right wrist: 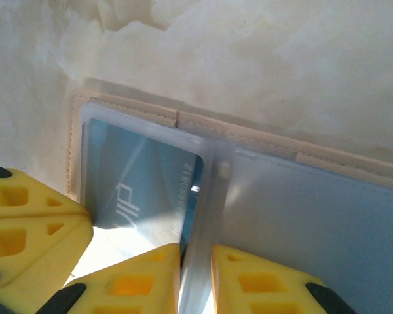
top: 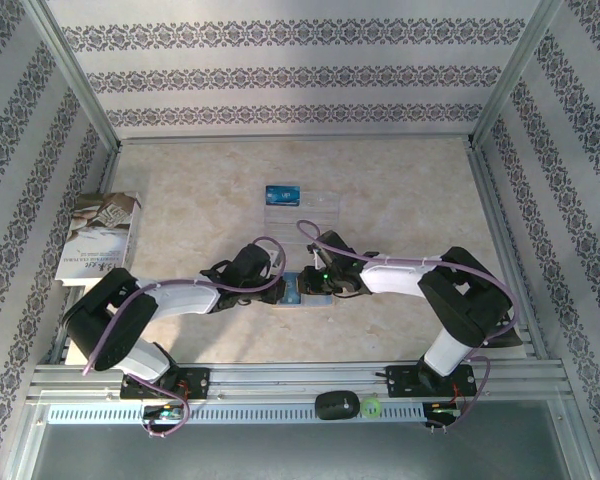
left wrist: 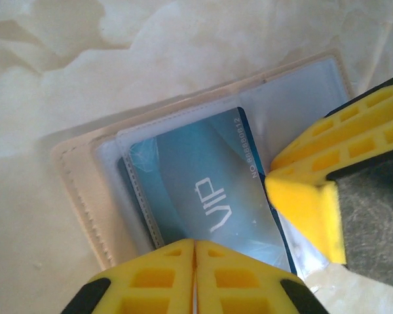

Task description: Take the credit cards out of the card holder

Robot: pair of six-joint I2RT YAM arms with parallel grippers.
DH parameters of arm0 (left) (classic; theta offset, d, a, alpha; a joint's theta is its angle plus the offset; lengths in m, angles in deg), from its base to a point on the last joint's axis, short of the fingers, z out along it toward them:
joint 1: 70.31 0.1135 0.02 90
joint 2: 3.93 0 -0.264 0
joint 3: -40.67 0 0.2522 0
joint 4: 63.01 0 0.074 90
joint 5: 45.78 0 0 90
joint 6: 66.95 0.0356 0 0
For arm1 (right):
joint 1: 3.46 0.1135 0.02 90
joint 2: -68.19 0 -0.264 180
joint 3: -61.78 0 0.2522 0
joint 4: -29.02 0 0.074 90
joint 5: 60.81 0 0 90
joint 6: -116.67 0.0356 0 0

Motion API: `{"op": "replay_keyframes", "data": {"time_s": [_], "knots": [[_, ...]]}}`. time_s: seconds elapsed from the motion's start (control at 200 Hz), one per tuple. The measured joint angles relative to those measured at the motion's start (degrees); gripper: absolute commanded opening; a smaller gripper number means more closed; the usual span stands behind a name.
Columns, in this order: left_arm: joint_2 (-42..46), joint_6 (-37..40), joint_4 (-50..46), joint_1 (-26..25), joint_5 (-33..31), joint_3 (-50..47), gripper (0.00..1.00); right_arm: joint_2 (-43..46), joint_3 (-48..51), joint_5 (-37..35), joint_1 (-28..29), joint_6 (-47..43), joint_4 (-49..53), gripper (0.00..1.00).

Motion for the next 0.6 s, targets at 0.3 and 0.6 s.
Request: {"op": "replay_keyframes", "data": {"time_s": [0.3,0.6], "knots": [[5.53,2.54,-3.85,-1.11,-4.07,-1.14,0.24,2.73,-0.07,-5.27,1.86,-2.6,1.86,0.24],[2.16,5.29,-1.88,-3.63,-7.45,-1.14,0.26,3.32,-0.02,-5.7,1.86,-2.82,1.84,0.23]]}}
